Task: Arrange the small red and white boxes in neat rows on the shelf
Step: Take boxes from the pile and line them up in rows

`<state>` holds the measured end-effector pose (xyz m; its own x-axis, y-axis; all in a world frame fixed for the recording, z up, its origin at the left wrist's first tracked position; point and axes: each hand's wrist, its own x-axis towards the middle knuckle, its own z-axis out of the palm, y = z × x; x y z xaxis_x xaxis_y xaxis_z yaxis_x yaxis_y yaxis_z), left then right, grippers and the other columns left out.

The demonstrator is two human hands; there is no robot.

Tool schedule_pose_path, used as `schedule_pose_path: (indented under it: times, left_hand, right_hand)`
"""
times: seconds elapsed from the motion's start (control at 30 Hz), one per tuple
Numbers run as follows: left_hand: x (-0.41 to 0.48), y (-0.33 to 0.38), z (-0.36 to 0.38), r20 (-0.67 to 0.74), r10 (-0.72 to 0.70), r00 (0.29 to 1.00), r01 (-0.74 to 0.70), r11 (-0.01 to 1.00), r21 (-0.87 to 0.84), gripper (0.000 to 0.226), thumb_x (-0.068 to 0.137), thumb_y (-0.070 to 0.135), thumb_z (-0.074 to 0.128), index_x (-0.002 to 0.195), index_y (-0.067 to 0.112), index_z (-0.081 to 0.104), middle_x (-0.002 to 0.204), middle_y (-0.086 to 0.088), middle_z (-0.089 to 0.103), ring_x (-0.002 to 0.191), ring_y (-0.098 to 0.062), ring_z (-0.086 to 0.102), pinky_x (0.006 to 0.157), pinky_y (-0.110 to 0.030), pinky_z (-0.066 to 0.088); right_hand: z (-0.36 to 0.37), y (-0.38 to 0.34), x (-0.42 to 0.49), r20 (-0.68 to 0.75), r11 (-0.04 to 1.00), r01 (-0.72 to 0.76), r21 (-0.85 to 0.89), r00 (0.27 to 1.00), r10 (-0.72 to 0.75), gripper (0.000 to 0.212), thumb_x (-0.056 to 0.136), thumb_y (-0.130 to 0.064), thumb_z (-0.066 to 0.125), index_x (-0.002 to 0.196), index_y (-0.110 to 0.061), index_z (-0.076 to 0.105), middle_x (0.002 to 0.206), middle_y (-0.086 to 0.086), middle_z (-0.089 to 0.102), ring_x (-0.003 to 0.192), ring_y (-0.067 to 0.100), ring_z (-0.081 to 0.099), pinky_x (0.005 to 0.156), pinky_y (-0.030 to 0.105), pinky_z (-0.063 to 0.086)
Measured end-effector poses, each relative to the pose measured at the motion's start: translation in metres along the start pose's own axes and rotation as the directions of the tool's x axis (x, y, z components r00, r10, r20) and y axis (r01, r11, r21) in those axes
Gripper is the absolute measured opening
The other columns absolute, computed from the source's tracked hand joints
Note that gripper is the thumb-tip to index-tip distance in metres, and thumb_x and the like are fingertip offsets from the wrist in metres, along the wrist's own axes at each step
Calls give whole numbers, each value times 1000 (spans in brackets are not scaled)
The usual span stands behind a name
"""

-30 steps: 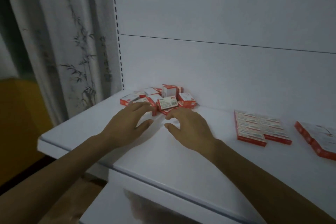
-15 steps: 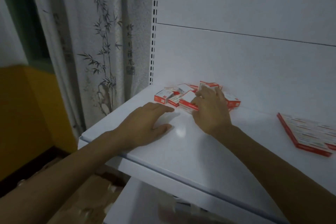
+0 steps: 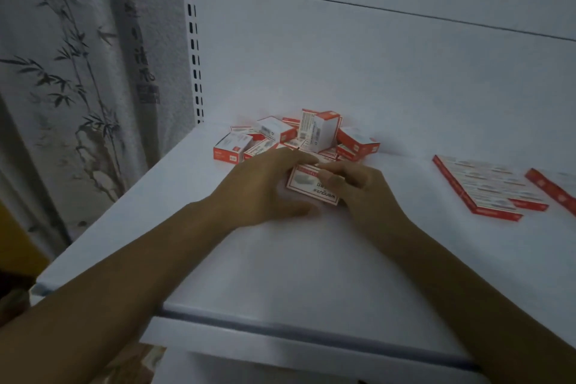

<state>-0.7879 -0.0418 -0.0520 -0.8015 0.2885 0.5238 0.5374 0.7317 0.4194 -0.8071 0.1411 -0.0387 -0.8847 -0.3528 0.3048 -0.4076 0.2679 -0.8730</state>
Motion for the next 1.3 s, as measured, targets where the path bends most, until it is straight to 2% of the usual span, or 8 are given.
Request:
schedule_pose_path:
  times: [0.27,0.4,0.67,0.9,1.03,1.13,1.2,1.3]
  left_hand:
    - [1,4,4,-133,25,991,-17,998,60,49,69,52,71,108,25,60,102,10,66,88,-3,61,68,-23,54]
    - [2,13,-2,-225,-74,971,75,997,-4,46,69,41,76,106,21,58,101,7,66,84,-6,60,65,-19,51]
    - [0,18,-7,-264,-102,959,97,995,-33,47,69,38,77,108,22,56,106,6,68,87,-8,62,69,-25,54]
    - [-4,20,-8,-243,-105,964,116,993,30,40,69,41,78,99,31,53,98,10,67,80,-7,60,67,-32,53]
    - [-4,25,-13,-403,175,898,-12,926,377,38,78,33,68,108,20,50,100,-3,69,84,-20,63,64,-30,53]
    - [-6,27,-9,-360,469,807,-203,791,577,31,83,24,67,107,11,52,100,-12,69,85,-25,63,65,-36,53]
    - [-7,35,-7,-329,538,776,-273,757,594,32,84,26,68,107,7,56,101,-12,70,87,-25,65,69,-35,53]
    - [-6,50,-2,-233,520,822,-320,759,567,43,85,35,63,116,6,57,106,-10,69,92,-23,63,69,-35,53]
  right_hand:
    - [1,-3,-1,-72,995,-47,93,996,53,16,91,-25,54,95,-16,66,80,-3,70,64,3,66,54,11,47]
    - [-1,-1,-3,-151,999,13,-45,988,-20,28,85,-34,60,108,-19,57,88,-6,71,68,12,68,63,22,55]
    - [-6,-7,-7,24,968,-127,216,992,125,30,76,-40,55,100,-23,62,85,-4,73,72,12,68,68,24,54]
    - [-4,-9,-10,67,962,-174,212,984,164,20,90,-26,55,103,-12,62,86,2,72,71,12,68,69,25,52]
    - [-2,-20,-14,133,914,-294,281,955,267,27,89,-38,53,104,-18,62,93,3,73,82,16,70,71,27,50]
    - [-1,-32,-20,299,830,-378,410,916,269,49,79,-50,53,114,-17,60,107,4,69,99,19,66,80,31,51]
    - [-1,-36,-27,345,767,-378,519,913,216,45,75,-49,56,110,-21,62,104,1,69,100,17,64,84,32,50]
    - [-14,-36,-34,286,675,-364,642,930,230,47,78,-41,58,117,-15,61,107,7,66,102,19,61,85,33,50]
